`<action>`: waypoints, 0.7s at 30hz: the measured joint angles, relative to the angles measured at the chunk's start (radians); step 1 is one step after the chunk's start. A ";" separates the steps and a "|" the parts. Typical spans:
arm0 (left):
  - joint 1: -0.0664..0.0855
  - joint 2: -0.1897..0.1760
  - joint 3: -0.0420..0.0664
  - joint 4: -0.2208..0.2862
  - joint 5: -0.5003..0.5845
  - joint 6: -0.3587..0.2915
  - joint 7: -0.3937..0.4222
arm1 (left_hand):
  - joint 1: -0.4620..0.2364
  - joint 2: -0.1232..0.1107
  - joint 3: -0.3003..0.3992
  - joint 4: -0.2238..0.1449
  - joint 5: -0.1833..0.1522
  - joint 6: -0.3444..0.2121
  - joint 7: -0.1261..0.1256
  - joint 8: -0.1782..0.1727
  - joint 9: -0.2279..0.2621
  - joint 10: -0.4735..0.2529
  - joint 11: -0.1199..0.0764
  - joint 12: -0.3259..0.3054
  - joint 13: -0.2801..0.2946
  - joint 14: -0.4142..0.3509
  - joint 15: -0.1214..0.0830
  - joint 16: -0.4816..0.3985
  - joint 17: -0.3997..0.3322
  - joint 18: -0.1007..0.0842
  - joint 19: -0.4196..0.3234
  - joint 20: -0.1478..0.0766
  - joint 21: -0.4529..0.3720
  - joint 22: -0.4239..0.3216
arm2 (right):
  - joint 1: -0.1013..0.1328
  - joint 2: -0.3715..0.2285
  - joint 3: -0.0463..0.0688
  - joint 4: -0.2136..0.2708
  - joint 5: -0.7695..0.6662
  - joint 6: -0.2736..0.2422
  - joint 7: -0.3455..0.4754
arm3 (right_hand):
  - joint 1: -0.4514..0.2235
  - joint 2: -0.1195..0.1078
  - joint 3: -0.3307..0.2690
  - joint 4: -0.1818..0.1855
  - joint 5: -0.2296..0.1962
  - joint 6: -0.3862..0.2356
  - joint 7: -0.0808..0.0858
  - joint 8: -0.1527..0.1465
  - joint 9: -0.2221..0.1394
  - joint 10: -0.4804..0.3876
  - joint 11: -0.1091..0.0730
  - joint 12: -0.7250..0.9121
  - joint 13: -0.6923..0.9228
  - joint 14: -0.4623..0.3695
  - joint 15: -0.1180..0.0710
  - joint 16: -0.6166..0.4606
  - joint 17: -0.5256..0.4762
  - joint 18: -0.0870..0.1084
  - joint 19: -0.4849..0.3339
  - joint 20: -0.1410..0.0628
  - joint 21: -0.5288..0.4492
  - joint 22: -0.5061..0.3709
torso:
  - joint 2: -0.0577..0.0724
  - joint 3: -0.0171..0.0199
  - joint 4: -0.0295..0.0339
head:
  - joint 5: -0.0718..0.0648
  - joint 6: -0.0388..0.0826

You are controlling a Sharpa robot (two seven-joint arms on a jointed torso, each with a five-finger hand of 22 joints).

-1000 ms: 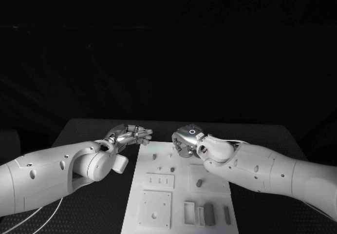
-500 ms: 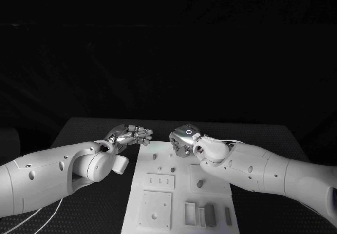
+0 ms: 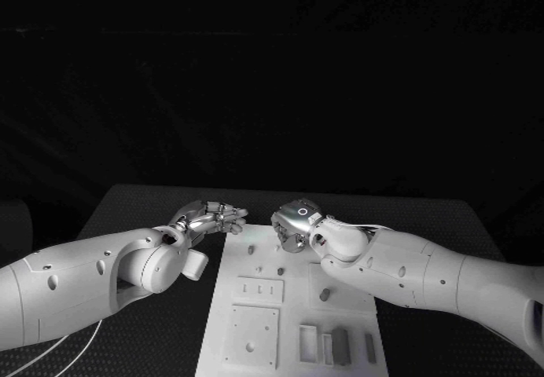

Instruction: Assemble the parts on the task board

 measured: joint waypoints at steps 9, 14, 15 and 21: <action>0.000 0.005 0.000 -0.005 0.000 0.000 0.000 | 0.000 0.000 0.000 0.000 0.000 0.000 0.000 0.000 0.000 0.000 0.000 0.000 0.000 0.000 0.000 0.000 -0.001 0.000 0.000 0.000 0.000 0.000 | 0.000 0.008 0.000 -0.009 -0.010 -0.003 -0.005 | 0.000 0.000 0.000 0.000 0.000 0.000 0.000 0.000 0.000 0.000 0.000 -0.001 0.000 -0.001 0.001 0.000 0.000 0.000 0.002 -0.002 0.000 0.000 | 0.007 -0.0031 0.0005 | -0.001 0.003; 0.000 0.006 0.000 -0.006 0.000 0.001 0.000 | 0.000 0.000 0.000 0.000 0.000 0.000 0.000 0.000 0.000 0.000 0.000 0.000 0.000 0.000 0.000 0.000 -0.001 0.000 0.000 0.000 0.000 0.000 | 0.000 0.010 0.000 -0.010 -0.020 -0.004 -0.011 | 0.000 0.000 0.005 -0.004 0.000 0.003 -0.003 0.000 0.000 -0.002 -0.001 0.000 0.000 -0.002 0.002 0.000 0.001 0.000 -0.002 -0.006 0.002 0.000 | 0.008 -0.0037 0.0004 | -0.002 0.004; 0.000 0.006 0.000 -0.006 0.000 0.001 0.000 | 0.000 0.000 0.000 0.000 0.000 0.000 0.000 0.000 0.000 0.000 0.000 0.000 0.000 0.000 0.000 0.000 -0.001 0.000 0.000 0.000 0.000 0.000 | 0.000 0.010 0.000 -0.010 -0.022 -0.003 -0.011 | 0.000 0.000 0.005 -0.003 -0.002 0.003 -0.003 -0.001 0.000 -0.006 0.002 0.000 0.000 -0.002 0.002 0.000 0.001 0.000 -0.002 -0.006 0.004 -0.001 | 0.008 -0.0036 0.0004 | -0.002 0.004; 0.000 0.005 0.000 -0.006 0.000 0.001 0.000 | -0.004 -0.004 0.000 0.000 0.000 0.000 0.000 0.000 0.000 0.000 0.000 0.000 0.000 0.000 0.000 0.000 -0.001 0.000 0.000 0.000 0.000 0.000 | -0.001 0.011 -0.001 -0.012 -0.026 -0.001 -0.011 | 0.000 0.000 0.008 -0.001 -0.003 0.003 -0.003 -0.001 0.001 -0.009 0.005 0.000 0.000 -0.004 -0.003 0.004 0.001 -0.001 -0.002 -0.006 0.005 -0.001 | 0.009 -0.0038 0.0000 | -0.002 0.006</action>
